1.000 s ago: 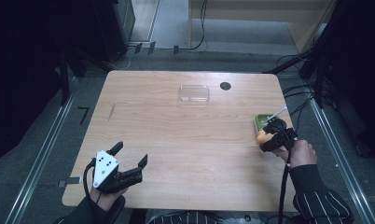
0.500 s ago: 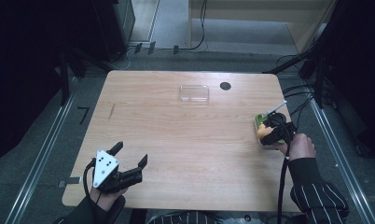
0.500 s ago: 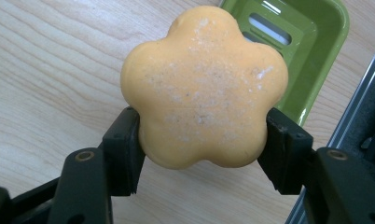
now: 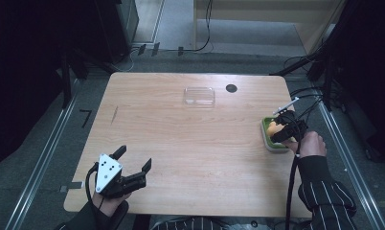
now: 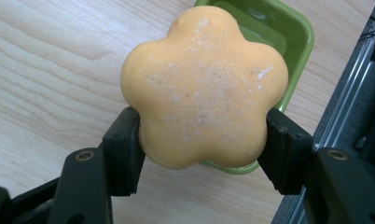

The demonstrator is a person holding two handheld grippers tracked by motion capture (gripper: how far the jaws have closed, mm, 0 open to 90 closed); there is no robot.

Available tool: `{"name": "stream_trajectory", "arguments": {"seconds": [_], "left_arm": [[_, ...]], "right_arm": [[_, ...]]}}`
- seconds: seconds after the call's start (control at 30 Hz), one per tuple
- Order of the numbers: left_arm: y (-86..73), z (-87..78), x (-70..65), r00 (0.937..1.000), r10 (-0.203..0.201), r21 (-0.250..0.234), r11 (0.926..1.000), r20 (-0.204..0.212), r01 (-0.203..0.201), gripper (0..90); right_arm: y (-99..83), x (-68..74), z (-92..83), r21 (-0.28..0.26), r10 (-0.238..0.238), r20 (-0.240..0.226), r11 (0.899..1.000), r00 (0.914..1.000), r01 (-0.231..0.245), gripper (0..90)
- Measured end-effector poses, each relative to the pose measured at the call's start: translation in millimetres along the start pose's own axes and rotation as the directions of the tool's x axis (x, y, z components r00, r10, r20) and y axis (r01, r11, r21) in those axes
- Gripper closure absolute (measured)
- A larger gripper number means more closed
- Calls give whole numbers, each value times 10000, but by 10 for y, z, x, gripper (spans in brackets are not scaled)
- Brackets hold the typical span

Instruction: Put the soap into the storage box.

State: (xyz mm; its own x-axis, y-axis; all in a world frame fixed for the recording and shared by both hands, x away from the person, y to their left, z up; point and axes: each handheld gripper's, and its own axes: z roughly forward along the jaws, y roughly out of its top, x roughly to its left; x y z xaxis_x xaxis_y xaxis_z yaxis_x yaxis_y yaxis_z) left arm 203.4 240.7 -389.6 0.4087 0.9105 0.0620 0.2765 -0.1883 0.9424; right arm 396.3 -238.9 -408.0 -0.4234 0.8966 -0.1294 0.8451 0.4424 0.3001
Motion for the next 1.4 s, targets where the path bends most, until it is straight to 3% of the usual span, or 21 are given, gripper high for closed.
{"name": "stream_trajectory", "arguments": {"seconds": [0.83,1.4], "left_arm": [[0,3,-1,10000,-20,7,10000,12,20,137],[0,6,-2,10000,-19,2,10000,16,19,137]], "right_arm": [[153,-206,305,466,86,160,9989,9998,-93,401],[193,-232,429,921,297,121,9953,9995,-307,400]]}}
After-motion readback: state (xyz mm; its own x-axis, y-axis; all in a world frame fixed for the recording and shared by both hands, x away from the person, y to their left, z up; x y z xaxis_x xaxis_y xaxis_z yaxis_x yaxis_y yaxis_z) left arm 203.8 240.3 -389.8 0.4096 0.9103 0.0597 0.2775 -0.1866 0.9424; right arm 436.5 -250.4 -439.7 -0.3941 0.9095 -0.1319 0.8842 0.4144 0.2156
